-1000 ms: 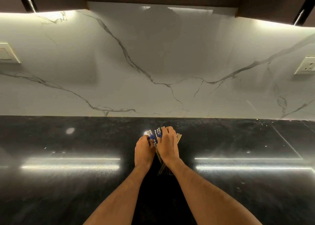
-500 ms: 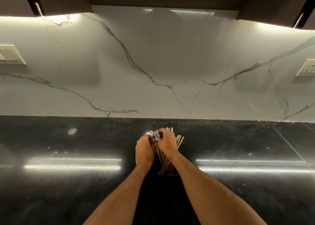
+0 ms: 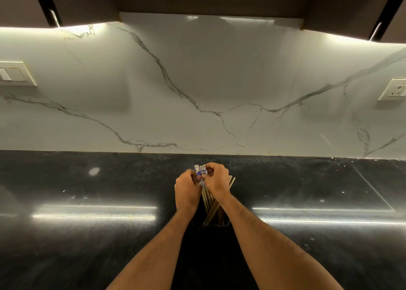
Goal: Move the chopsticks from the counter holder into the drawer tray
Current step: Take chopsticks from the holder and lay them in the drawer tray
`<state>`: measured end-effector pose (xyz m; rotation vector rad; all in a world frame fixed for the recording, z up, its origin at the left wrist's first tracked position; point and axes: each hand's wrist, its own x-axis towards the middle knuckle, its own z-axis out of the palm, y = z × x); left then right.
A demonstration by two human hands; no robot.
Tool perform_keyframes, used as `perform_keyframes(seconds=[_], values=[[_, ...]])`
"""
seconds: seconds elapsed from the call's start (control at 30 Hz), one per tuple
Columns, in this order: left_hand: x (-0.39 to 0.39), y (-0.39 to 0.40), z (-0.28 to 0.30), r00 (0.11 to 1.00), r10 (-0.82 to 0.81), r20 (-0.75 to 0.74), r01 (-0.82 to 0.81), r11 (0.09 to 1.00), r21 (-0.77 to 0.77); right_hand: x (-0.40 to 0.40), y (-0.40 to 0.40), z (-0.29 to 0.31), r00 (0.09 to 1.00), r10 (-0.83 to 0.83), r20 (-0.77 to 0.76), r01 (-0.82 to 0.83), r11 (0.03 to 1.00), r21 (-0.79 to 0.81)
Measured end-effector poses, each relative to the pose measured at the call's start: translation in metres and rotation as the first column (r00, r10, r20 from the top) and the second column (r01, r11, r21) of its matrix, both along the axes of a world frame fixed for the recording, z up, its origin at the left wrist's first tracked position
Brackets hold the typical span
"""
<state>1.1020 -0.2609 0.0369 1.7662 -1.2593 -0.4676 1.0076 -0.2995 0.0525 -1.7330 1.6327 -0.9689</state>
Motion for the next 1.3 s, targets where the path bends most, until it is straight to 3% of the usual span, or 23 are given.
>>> perform_keyframes(seconds=[0.5,0.73,0.93,1.13,1.3], values=[[0.000,-0.001,0.019,0.999,-0.034,-0.036,0.030,0.994,-0.101,-0.003,0.003,0.020,0.984,0.002,0.177,0.012,0.997,-0.074],[-0.003,-0.003,0.026,1.000,0.027,0.001,-0.027,0.993,-0.113,-0.001,0.003,0.026,0.978,0.019,0.209,-0.003,0.997,-0.074],[-0.002,-0.007,0.017,0.946,0.057,-0.319,-0.079,0.995,-0.055,0.003,0.000,0.019,0.983,0.005,0.184,-0.004,1.000,-0.003],[0.003,-0.007,0.010,0.996,0.000,-0.093,-0.008,0.997,-0.080,0.005,0.000,0.008,0.989,-0.037,0.143,0.039,0.999,-0.010],[0.006,-0.010,0.002,0.979,0.017,-0.201,-0.039,0.994,-0.105,0.005,-0.004,0.007,0.990,0.002,0.145,0.001,1.000,-0.019]])
